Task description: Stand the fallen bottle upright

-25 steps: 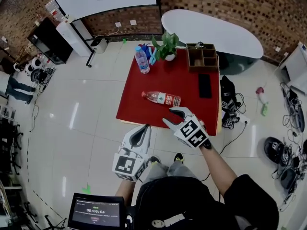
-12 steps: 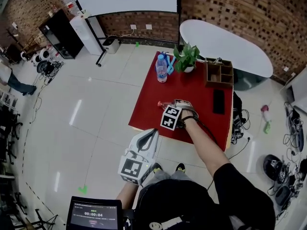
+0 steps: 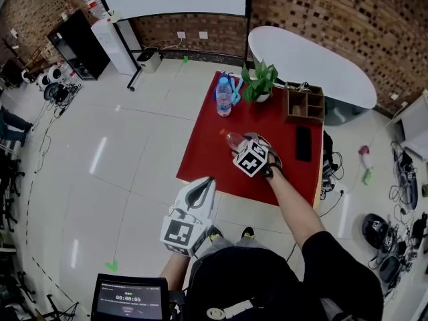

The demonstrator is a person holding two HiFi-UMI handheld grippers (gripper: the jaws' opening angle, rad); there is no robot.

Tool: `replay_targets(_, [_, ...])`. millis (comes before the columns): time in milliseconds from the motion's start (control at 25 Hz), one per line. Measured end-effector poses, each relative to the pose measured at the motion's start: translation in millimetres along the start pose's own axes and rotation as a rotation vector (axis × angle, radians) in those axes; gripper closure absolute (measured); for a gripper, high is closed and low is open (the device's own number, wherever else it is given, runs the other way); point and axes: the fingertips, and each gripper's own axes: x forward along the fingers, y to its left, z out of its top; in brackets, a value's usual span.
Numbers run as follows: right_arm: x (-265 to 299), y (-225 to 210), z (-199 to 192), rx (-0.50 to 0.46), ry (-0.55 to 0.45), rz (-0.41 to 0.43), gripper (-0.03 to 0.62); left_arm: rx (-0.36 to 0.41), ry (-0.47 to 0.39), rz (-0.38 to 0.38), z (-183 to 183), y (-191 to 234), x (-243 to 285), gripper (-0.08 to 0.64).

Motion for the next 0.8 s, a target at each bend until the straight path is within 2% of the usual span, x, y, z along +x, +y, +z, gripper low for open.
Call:
replay_targets(80, [-28, -21, 11, 0.205, -0.153, 0.01, 0.308, 0.005, -0.003, -0.016, 1, -1, 5, 0.555])
replay_targets(120, [-37, -30, 11, 0.277, -0.212, 0.011, 0.308, 0.006, -0.003, -0.022, 3, -3, 8, 0.555])
replay_targets(240, [-52, -43, -2, 0.397, -0.298, 0.019, 0.31, 0.003, 0.004, -0.031, 9, -9, 15, 0.555])
replay_targets(320, [-57, -41, -12, 0.427, -0.31, 0.011, 0.311, 0.014, -0.001, -0.05, 6, -15, 17, 0.555])
replay_targets(560, [-61, -27, -16, 0.373, -0.309, 0.016, 0.311, 0.028, 0.0, -0.077, 2, -28, 21, 0.554])
replay_targets(800, [-85, -29, -5, 0.439, -0.397, 0.044, 0.311, 0.03, -0.004, -0.076, 6, -35, 19, 0.555])
